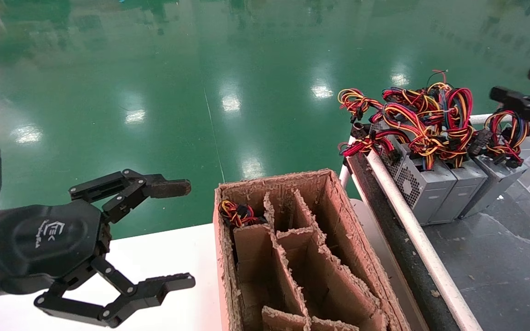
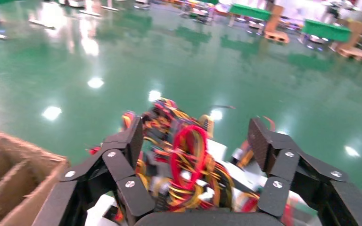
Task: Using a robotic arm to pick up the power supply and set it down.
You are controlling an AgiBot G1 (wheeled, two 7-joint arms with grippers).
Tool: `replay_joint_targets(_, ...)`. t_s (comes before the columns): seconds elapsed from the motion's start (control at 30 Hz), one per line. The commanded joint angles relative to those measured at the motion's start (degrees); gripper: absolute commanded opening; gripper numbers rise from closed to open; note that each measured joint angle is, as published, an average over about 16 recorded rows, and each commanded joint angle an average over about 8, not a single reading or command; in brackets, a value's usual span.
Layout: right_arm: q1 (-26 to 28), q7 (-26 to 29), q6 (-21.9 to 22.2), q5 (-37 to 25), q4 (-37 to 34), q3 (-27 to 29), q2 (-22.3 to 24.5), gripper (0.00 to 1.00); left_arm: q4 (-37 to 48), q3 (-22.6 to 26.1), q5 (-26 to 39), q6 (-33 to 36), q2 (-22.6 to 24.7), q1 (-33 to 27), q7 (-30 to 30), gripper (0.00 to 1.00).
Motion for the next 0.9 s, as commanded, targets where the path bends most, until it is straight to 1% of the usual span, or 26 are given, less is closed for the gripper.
replay_joint_targets(0.03,-1.36,0.76,-0.47,0.78,2.46,0.28,0.05,1.0,0.0,0.0,0.0,0.0,0.0,0.0,0.0,1.0)
replay_joint_targets(0.83,-17.65,9.93,-6.16,10.13,32.02,3.62,0.62,1.0,0.0,0.0,0.0,0.0,0.0,0.0,0.0,1.0)
replay_joint_targets(0.9,-18.33,10.31,-6.4,10.52,33.25,3.76,0.64,1.0,0.0,0.0,0.0,0.0,0.0,0.0,0.0,1.0)
